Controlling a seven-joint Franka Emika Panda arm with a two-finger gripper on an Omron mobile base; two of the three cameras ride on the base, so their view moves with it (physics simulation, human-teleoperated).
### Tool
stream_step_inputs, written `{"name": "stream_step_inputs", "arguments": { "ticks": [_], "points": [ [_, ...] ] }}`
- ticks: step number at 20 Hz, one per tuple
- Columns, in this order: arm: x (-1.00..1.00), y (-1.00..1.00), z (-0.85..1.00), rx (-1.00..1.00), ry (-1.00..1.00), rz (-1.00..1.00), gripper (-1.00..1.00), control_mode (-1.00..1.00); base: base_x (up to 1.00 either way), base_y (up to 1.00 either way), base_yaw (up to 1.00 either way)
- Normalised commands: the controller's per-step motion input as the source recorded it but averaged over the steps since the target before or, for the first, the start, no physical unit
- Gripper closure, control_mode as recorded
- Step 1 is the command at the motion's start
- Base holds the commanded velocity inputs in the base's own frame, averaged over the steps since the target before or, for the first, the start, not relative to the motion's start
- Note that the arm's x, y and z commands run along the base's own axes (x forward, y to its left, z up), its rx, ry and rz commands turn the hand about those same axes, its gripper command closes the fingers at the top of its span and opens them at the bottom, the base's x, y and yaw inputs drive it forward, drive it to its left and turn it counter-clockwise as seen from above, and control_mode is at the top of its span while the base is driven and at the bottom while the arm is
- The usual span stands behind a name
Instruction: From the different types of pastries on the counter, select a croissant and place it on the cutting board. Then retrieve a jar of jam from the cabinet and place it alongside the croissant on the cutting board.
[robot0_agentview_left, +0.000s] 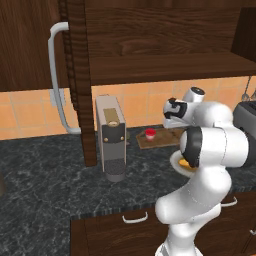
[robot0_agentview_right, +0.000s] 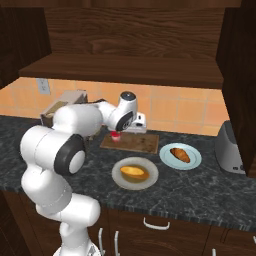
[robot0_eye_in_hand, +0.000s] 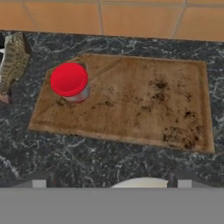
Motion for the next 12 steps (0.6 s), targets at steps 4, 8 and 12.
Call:
{"name": "stream_step_inputs", "arguments": {
  "ticks": [4, 8, 12],
  "points": [
    [0.0, -0.42, 0.01, -0.01, 0.15, 0.09, -1.0, -1.0, 0.0, 0.0, 0.0],
    [0.0, -0.53, 0.04, -0.01, 0.07, 0.11, -1.0, -1.0, 0.0, 0.0, 0.0],
    [0.0, -0.49, 0.11, -0.01, 0.05, 0.12, -1.0, -1.0, 0.0, 0.0, 0.0]
  ]
}}
